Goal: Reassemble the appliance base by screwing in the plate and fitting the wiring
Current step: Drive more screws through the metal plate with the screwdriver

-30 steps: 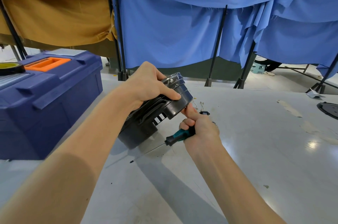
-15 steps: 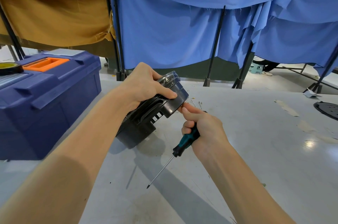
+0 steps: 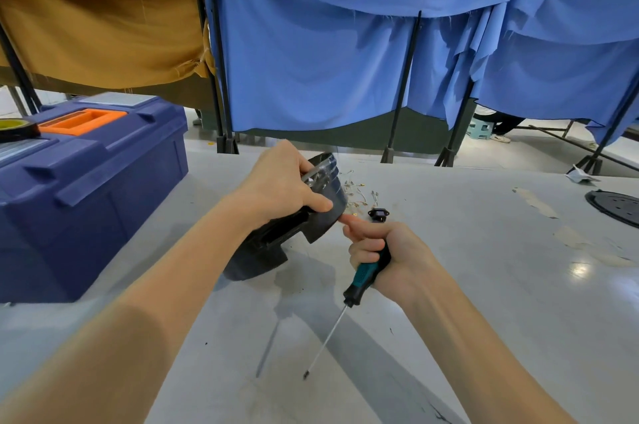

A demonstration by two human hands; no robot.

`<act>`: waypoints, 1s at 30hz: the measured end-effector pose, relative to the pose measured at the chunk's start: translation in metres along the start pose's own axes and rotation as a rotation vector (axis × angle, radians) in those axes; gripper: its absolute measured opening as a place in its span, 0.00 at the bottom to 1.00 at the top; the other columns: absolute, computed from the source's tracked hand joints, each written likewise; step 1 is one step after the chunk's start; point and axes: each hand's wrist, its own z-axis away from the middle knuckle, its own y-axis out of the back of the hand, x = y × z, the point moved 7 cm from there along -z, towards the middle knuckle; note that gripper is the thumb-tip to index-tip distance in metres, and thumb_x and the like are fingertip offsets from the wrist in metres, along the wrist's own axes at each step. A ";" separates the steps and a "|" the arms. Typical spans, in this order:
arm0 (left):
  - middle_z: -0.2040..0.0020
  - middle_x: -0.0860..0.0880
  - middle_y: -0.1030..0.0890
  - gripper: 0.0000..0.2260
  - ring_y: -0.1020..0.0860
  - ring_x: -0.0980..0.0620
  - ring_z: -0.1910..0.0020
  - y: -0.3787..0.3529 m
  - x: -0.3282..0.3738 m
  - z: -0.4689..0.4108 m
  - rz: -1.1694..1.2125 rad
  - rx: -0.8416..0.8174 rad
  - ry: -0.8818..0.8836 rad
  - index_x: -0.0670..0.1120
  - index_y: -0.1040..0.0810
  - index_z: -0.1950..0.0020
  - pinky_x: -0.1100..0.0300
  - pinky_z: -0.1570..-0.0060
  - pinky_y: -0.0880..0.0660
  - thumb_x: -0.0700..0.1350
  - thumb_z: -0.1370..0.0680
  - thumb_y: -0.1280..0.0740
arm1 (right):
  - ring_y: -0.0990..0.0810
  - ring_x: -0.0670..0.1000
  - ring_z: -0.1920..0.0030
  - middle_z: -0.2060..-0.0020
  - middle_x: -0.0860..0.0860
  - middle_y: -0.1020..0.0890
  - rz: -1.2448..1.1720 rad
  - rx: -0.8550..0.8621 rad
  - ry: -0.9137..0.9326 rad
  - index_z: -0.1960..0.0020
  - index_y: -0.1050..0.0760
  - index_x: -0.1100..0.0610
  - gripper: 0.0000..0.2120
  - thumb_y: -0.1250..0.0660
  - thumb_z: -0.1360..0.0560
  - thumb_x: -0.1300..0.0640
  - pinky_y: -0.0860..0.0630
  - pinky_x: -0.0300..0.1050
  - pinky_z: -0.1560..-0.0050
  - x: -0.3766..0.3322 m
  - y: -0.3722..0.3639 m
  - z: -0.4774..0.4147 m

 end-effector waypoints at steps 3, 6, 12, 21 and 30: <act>0.73 0.46 0.23 0.11 0.27 0.47 0.72 -0.016 -0.003 0.005 -0.126 -0.048 -0.028 0.42 0.19 0.69 0.57 0.71 0.29 0.45 0.35 0.20 | 0.38 0.42 0.84 0.71 0.52 0.26 -0.024 -0.021 -0.084 0.47 0.24 0.69 0.11 0.42 0.25 0.69 0.41 0.33 0.84 0.009 0.013 -0.006; 0.76 0.49 0.31 0.16 0.34 0.51 0.75 -0.035 -0.008 0.015 -0.202 -0.112 -0.085 0.45 0.28 0.74 0.58 0.72 0.36 0.45 0.35 0.22 | 0.39 0.43 0.85 0.75 0.50 0.32 -0.033 -0.016 -0.159 0.49 0.25 0.70 0.11 0.40 0.30 0.69 0.41 0.34 0.85 0.021 0.026 -0.011; 0.65 0.51 0.25 0.14 0.28 0.56 0.67 -0.070 -0.025 0.029 -0.231 -0.255 -0.093 0.50 0.26 0.54 0.62 0.69 0.33 0.45 0.32 0.24 | 0.40 0.44 0.86 0.80 0.49 0.35 -0.032 0.014 -0.245 0.52 0.28 0.68 0.09 0.40 0.32 0.68 0.43 0.33 0.87 0.043 0.043 -0.013; 0.66 0.55 0.22 0.25 0.27 0.62 0.70 -0.092 -0.046 0.033 0.010 -0.532 0.020 0.53 0.23 0.43 0.64 0.64 0.30 0.64 0.33 0.26 | 0.40 0.44 0.87 0.80 0.50 0.35 -0.016 0.087 -0.298 0.63 0.34 0.59 0.10 0.45 0.23 0.65 0.43 0.32 0.86 0.052 0.056 -0.015; 0.72 0.52 0.21 0.07 0.26 0.56 0.75 -0.093 -0.059 0.029 0.145 -0.498 0.038 0.51 0.20 0.47 0.62 0.67 0.25 0.42 0.23 0.31 | 0.39 0.45 0.87 0.80 0.50 0.34 -0.036 0.077 -0.321 0.58 0.34 0.58 0.07 0.45 0.23 0.66 0.42 0.33 0.86 0.056 0.050 -0.014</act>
